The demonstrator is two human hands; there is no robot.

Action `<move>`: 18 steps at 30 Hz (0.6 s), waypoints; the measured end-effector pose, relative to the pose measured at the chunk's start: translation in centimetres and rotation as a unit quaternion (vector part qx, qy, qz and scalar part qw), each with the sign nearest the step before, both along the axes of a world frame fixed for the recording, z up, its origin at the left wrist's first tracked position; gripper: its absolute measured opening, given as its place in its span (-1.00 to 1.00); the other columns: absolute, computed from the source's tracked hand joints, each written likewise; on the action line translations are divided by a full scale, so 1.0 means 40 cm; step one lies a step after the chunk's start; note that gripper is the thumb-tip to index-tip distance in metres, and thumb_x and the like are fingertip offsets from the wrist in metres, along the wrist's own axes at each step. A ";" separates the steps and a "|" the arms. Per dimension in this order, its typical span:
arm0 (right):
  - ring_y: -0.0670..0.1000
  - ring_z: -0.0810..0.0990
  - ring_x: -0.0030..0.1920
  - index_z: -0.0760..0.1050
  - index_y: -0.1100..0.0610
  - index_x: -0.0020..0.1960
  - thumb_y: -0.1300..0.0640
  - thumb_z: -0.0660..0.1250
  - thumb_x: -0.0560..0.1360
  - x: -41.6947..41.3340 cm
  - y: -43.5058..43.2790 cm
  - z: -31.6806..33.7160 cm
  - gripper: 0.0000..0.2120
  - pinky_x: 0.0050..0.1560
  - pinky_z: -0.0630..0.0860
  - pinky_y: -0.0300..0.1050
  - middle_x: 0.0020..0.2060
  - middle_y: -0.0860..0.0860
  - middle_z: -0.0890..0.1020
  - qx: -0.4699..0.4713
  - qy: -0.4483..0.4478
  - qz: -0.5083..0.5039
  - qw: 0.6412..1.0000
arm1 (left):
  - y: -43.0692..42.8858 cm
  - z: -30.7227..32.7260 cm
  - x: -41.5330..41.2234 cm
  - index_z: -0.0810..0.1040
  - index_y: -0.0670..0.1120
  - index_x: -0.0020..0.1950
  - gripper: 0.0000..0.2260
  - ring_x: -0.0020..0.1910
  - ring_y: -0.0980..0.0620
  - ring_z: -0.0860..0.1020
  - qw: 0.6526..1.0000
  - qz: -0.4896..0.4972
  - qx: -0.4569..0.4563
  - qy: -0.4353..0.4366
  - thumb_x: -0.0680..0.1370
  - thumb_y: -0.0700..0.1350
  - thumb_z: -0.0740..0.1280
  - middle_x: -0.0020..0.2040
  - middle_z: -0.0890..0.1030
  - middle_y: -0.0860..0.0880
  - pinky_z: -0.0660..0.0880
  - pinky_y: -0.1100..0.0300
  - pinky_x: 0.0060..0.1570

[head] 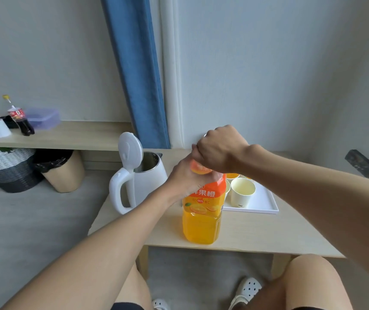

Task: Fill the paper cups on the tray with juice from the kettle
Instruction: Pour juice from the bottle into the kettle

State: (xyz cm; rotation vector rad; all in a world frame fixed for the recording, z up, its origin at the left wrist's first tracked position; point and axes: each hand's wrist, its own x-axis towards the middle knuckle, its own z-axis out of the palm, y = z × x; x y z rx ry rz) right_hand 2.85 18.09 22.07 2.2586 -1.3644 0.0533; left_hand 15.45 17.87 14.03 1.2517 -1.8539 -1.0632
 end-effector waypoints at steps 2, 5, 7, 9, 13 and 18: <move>0.18 0.40 -0.37 0.25 0.14 -0.40 -0.06 -0.12 0.66 -0.003 0.001 0.007 -0.47 -0.32 0.27 -0.12 -0.43 0.07 0.38 -0.001 0.028 0.021 0.999 | -0.001 0.000 0.002 0.48 0.20 0.21 -0.61 0.15 0.04 0.58 1.000 -0.006 -0.004 -0.004 0.47 0.18 0.54 0.09 0.61 0.13 0.56 0.17 0.05; 0.14 0.40 -0.37 0.28 0.13 -0.36 -0.12 -0.13 0.67 0.003 0.013 0.016 -0.46 -0.35 0.22 -0.16 -0.41 0.04 0.39 0.006 0.060 -0.003 0.998 | -0.001 -0.001 -0.001 0.49 0.18 0.24 -0.51 0.17 0.03 0.58 1.000 -0.011 -0.005 -0.009 0.39 0.29 0.51 0.14 0.61 0.12 0.58 0.15 0.08; 0.05 0.39 -0.39 0.34 0.11 -0.28 -0.18 -0.08 0.66 0.019 0.018 0.031 -0.48 -0.39 0.18 -0.19 -0.39 0.01 0.41 0.042 0.055 -0.059 0.996 | 0.001 -0.003 -0.001 0.48 0.16 0.32 -0.39 0.23 0.01 0.58 1.000 -0.013 -0.003 -0.005 0.33 0.34 0.44 0.23 0.61 0.10 0.60 0.06 0.17; -0.01 0.41 -0.39 0.40 0.11 -0.18 -0.17 0.04 0.64 0.030 0.013 0.046 -0.57 -0.41 0.23 -0.20 -0.35 0.00 0.46 0.119 0.010 -0.091 0.989 | 0.003 -0.003 0.003 0.46 0.19 0.37 -0.35 0.27 0.01 0.57 1.000 -0.012 -0.002 0.003 0.32 0.35 0.43 0.30 0.59 0.09 0.59 -0.01 0.23; 0.03 0.51 -0.27 0.37 0.13 0.05 -0.03 0.16 0.64 0.026 -0.005 0.049 -0.79 -0.39 0.34 -0.14 -0.20 0.05 0.53 0.210 -0.059 -0.064 0.974 | 0.004 0.004 0.007 0.45 0.22 0.36 -0.38 0.27 0.03 0.57 1.000 -0.017 -0.001 0.007 0.33 0.34 0.42 0.28 0.59 0.12 0.59 -0.01 0.24; 0.08 0.57 -0.11 0.19 -0.01 0.03 0.00 0.18 0.63 0.008 0.017 0.050 -0.84 -0.31 0.43 -0.07 -0.01 0.05 0.58 0.239 -0.022 -0.025 0.971 | 0.007 0.004 0.004 0.40 0.19 0.43 -0.32 0.32 0.02 0.55 1.000 -0.024 0.003 -0.010 0.35 0.34 0.42 0.35 0.58 0.11 0.56 -0.03 0.28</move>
